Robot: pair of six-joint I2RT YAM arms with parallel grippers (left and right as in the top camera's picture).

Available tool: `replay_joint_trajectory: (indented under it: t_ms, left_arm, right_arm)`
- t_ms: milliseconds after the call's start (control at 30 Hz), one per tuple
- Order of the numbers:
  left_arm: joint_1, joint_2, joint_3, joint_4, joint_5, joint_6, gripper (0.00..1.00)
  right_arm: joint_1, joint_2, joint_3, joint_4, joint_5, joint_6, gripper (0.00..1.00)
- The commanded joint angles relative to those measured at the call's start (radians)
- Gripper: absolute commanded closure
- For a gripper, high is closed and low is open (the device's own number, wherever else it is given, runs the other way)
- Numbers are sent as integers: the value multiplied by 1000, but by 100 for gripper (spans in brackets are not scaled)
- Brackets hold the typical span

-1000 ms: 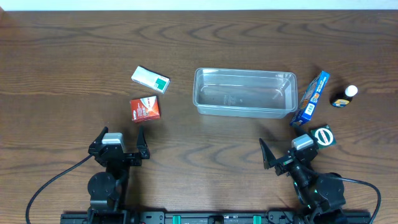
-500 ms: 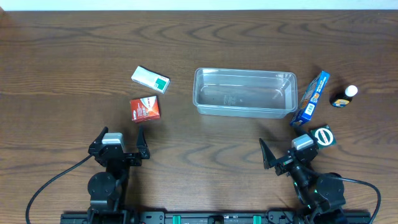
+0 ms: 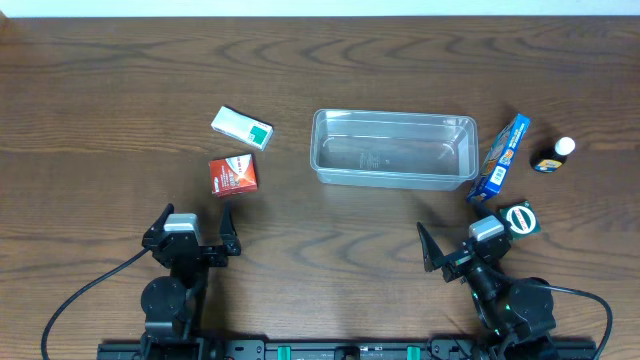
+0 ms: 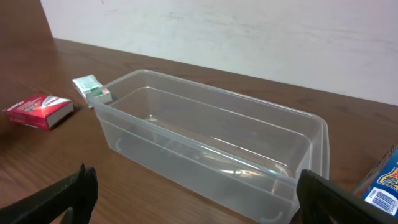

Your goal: Pack container

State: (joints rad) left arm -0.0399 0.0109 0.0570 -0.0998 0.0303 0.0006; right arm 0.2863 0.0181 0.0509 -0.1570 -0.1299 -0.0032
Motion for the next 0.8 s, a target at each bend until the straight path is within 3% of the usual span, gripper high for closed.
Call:
replay_joint_trajectory:
  t_ms: [0, 100, 267, 433, 600, 767]
  left_arm:
    - [4, -6, -33, -7, 13, 10, 2]
    - [4, -6, -33, -7, 13, 10, 2]
    - [4, -6, -33, -7, 13, 10, 2]
    - [4, -6, -33, -7, 13, 10, 2]
    - [4, -6, -33, -7, 13, 10, 2]
    - [4, -6, -33, -7, 13, 10, 2]
  right_arm:
    - [-6, -4, -5, 0, 10, 17, 1]
    - [-5, -4, -5, 29, 10, 29, 1]
    - [-6, -4, 23, 119, 11, 233, 1]
    - [-6, 18, 165, 72, 137, 238, 1]
    - [-6, 161, 437, -145, 358, 239, 1]
    - [-7, 432, 788, -459, 493, 239, 1]
